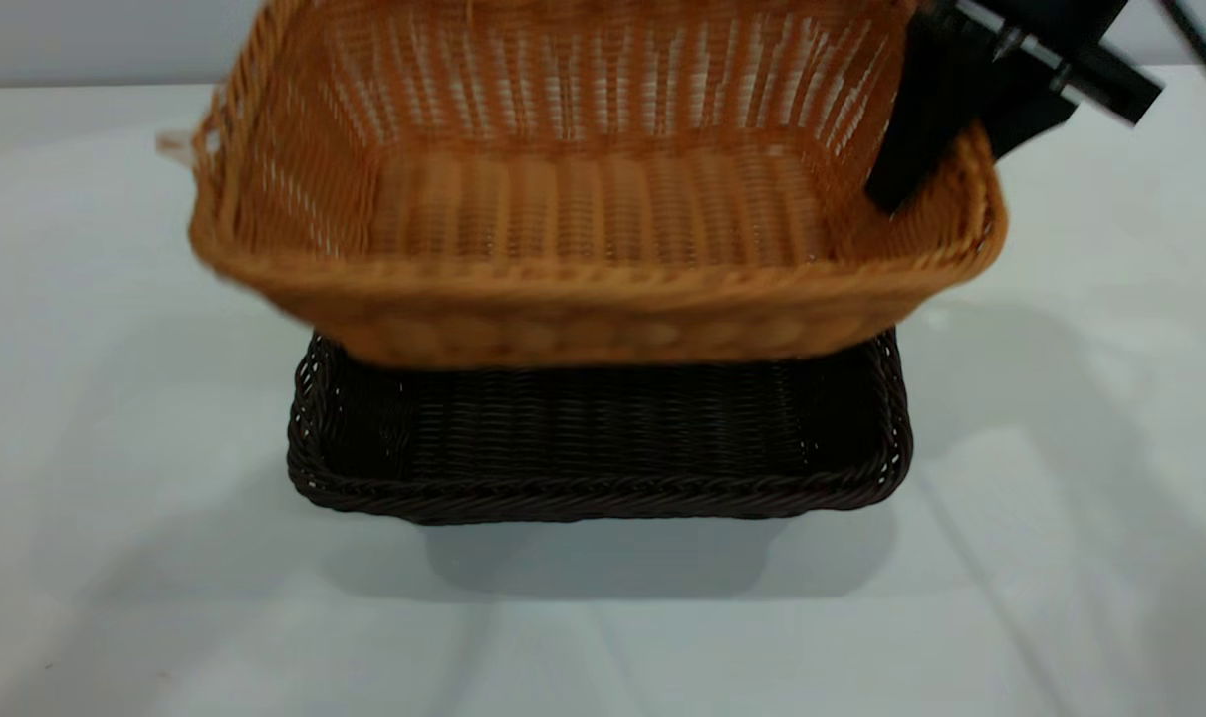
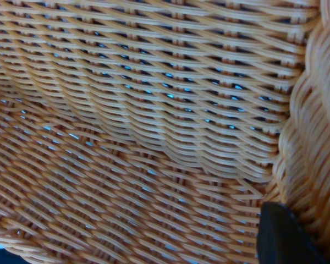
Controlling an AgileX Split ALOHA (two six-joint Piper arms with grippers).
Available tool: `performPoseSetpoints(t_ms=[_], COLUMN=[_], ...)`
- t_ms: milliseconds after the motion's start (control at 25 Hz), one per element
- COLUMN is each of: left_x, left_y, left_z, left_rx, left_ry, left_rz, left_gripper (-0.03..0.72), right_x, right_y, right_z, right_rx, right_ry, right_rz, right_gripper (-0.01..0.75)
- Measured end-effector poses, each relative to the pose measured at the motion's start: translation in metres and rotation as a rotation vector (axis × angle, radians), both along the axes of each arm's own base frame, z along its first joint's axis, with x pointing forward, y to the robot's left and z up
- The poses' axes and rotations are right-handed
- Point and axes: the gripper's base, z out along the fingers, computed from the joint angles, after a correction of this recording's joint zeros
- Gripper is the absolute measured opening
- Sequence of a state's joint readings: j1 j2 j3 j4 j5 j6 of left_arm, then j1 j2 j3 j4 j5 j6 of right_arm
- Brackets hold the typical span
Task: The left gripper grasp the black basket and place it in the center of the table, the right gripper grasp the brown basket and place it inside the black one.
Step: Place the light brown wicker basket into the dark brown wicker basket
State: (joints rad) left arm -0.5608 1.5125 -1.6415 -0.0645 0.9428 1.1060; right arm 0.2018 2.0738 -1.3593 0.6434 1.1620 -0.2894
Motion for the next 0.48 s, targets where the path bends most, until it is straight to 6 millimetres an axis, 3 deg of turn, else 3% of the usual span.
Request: performPoseSetpoints(t_ms=[480], left_x=[0.001], left_y=[0.002], left_z=[-0.002], left_rx=[0.033], left_ry=[0.0], left_rz=[0.006], left_gripper=[0.303], right_x=[0.004], right_y=[0.01], right_z=[-0.05], right_rx=[-0.052], right_ry=[0.06], right_rz=[-0.048], right_gripper=[0.069])
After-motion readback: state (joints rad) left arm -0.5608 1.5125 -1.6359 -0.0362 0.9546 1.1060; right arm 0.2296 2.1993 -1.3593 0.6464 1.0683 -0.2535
